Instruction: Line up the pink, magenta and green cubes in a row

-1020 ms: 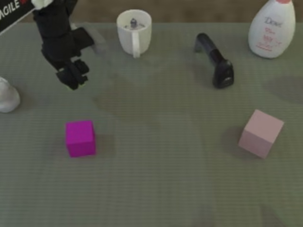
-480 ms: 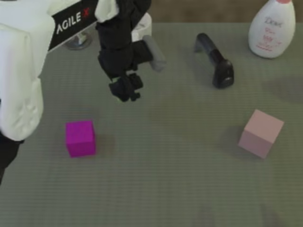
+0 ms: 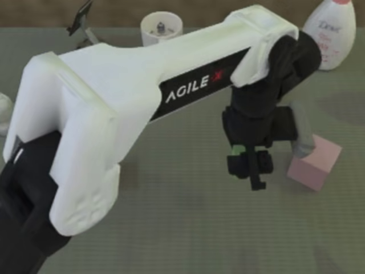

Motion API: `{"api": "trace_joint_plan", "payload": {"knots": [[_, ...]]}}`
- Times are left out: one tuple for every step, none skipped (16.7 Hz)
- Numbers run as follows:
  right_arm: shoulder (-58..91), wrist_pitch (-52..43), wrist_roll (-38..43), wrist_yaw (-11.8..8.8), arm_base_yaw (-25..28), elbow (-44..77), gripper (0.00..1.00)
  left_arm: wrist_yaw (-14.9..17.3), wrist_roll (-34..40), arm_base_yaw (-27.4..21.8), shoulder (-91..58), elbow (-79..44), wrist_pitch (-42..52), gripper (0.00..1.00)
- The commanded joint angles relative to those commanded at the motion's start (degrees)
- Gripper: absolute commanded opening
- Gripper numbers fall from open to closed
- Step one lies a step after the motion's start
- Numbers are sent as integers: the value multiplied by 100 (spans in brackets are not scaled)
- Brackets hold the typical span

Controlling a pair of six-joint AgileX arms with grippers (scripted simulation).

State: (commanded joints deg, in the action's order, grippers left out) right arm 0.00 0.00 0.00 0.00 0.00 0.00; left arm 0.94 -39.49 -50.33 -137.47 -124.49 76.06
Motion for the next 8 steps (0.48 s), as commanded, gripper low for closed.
{"api": "trace_joint_plan", "payload": {"knots": [[0,0,0,0,0,0,100,-2,22,-93,12,-2,4,0],[0,0,0,0,0,0,100,-3,31,-126,17,-2,5,0],[0,0,0,0,0,0,100,-3,31,-126,17,-2,5,0],[0,0,0,0,0,0,100,-3,31,-126,17,-2,5,0],[0,0,0,0,0,0,100,4,20,-112,-10,1,0,0],[0,0,0,0,0,0,100,3,18,-115,-13,20,-19,0],[0,0,0,0,0,0,100,1,19,-117,-25,91,-98,0],[0,0,0,0,0,0,100,-2,30,-113,-49,201,-237,0]]}}
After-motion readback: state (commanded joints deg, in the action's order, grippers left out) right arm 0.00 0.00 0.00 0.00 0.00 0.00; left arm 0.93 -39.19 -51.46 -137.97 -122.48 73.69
